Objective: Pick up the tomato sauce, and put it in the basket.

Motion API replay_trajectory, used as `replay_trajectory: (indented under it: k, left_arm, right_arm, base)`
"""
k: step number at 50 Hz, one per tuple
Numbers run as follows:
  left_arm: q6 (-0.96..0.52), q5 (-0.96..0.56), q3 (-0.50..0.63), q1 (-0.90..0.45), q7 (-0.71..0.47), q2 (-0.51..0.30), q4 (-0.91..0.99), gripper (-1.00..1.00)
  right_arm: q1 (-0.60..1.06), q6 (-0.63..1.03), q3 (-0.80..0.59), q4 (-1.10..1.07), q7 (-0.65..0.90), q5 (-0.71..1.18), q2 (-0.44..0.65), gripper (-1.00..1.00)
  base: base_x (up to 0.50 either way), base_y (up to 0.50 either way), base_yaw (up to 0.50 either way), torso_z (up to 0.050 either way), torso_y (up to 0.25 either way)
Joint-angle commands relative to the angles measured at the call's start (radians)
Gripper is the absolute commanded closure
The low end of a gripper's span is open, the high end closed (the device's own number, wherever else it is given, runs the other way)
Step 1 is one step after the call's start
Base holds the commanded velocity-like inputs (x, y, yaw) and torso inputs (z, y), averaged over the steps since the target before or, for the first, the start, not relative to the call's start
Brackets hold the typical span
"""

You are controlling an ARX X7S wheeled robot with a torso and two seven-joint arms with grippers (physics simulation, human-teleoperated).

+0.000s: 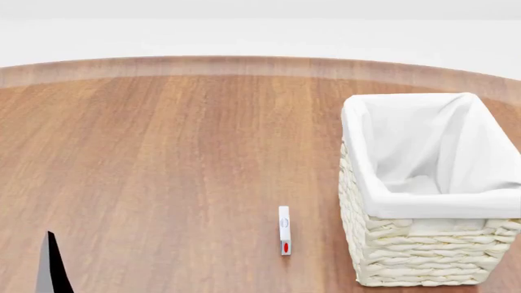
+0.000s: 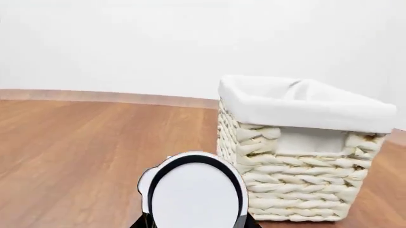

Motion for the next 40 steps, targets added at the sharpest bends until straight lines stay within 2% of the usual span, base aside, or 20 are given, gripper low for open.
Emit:
replay_trajectory:
  k: [1, 9, 29, 40]
  left_arm:
    - [0.007, -0.003, 0.005, 0.005, -0.002, -0.003, -0.004, -1.00]
    - [0.000, 0.001, 0.013, 0.000, -0.005, -0.003, -0.002, -1.00]
    - [0.005, 0.006, 0.021, 0.003, -0.011, -0.008, -0.009, -1.00]
    - [-0.006, 0.015, 0.025, 0.010, -0.019, -0.015, 0.012, -1.00]
  right_arm:
    - [0.109, 0.067, 0.012, -0.156, 0.017, -0.078, 0.012, 1.00]
    - [0.201, 0.104, -0.023, -0.203, -0.009, -0.114, 0.005, 1.00]
    - [0.370, 0.159, -0.009, -0.191, -0.030, -0.136, 0.011, 1.00]
    - [0.557, 0.167, 0.001, 0.011, -0.096, -0.071, -0.007, 1.00]
  base:
    - [0.00, 0.00, 0.00, 0.000, 0.000]
    - [0.00, 0.00, 0.00, 0.000, 0.000]
    - [0.00, 0.00, 0.00, 0.000, 0.000]
    - [0.00, 0.00, 0.00, 0.000, 0.000]
